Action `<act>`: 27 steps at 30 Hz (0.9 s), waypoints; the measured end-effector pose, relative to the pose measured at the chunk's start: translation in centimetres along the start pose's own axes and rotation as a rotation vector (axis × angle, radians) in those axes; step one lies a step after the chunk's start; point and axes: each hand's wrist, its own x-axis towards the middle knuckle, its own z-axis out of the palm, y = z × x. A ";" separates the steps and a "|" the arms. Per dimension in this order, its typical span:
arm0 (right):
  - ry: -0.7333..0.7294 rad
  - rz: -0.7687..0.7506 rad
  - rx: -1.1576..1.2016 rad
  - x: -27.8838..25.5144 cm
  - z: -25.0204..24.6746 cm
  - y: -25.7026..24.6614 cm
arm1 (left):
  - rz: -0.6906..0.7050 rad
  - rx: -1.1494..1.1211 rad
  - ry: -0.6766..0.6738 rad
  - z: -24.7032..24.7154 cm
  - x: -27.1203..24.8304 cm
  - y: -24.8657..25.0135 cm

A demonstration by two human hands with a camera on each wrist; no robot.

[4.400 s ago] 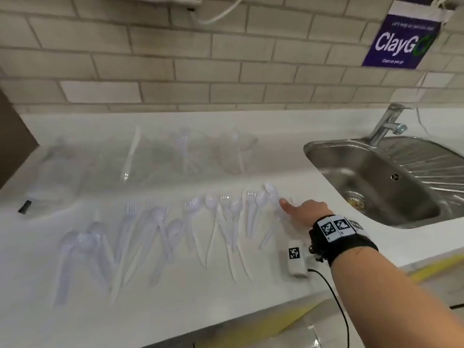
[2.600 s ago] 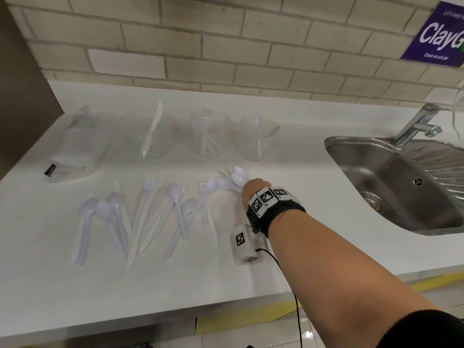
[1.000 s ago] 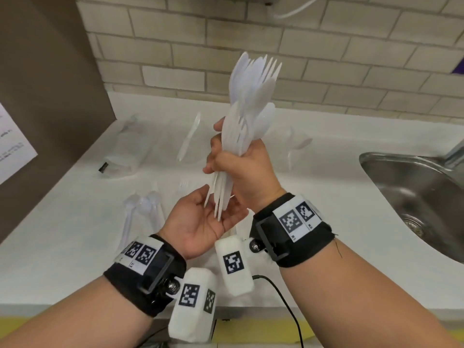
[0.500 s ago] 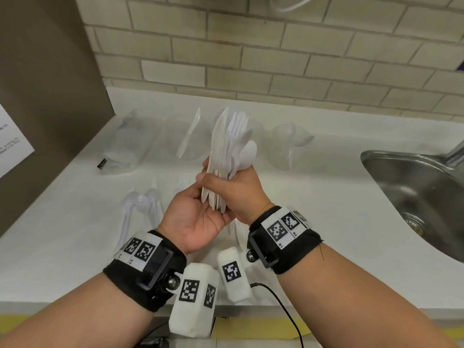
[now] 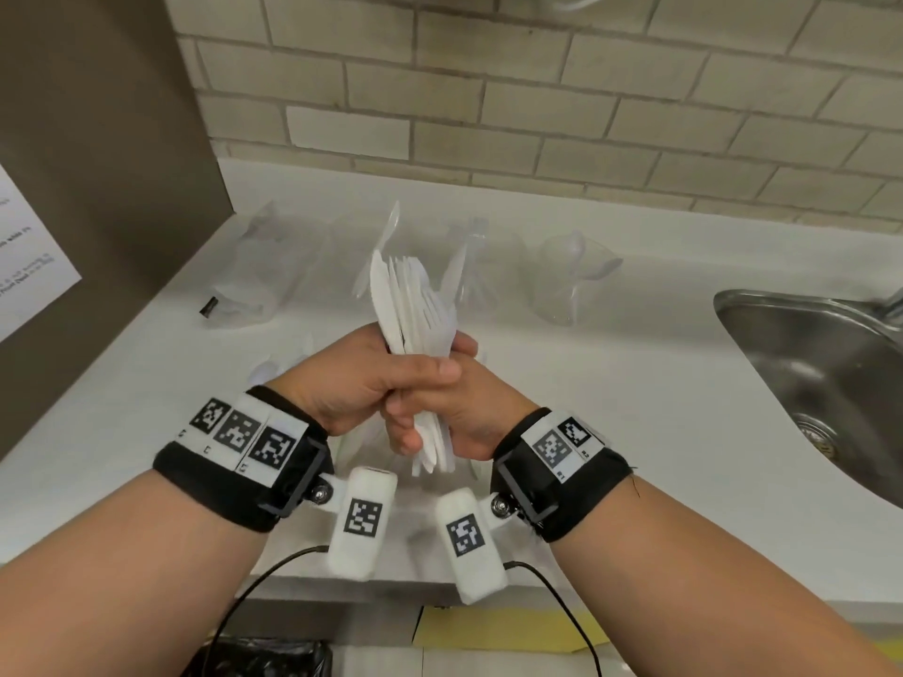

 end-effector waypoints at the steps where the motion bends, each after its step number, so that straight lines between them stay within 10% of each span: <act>1: -0.008 0.025 0.006 -0.1 0.1 0.0 | 0.005 0.035 0.029 0.0 -0.1 -0.1; 7: 0.178 0.096 -0.291 0.4 -0.4 -0.6 | 0.071 -0.095 0.301 0.3 0.0 -0.4; 12: 0.708 -0.145 -0.693 0.3 -2.3 -3.5 | 0.143 -0.242 0.581 -0.9 0.8 -0.6; 18: 0.505 -0.256 -0.794 1.7 0.1 -5.0 | 0.147 0.105 0.598 -0.2 1.6 -1.5; 27: 0.691 -0.211 -0.910 2.9 1.1 -4.3 | 0.151 0.224 0.722 -0.3 2.4 -2.4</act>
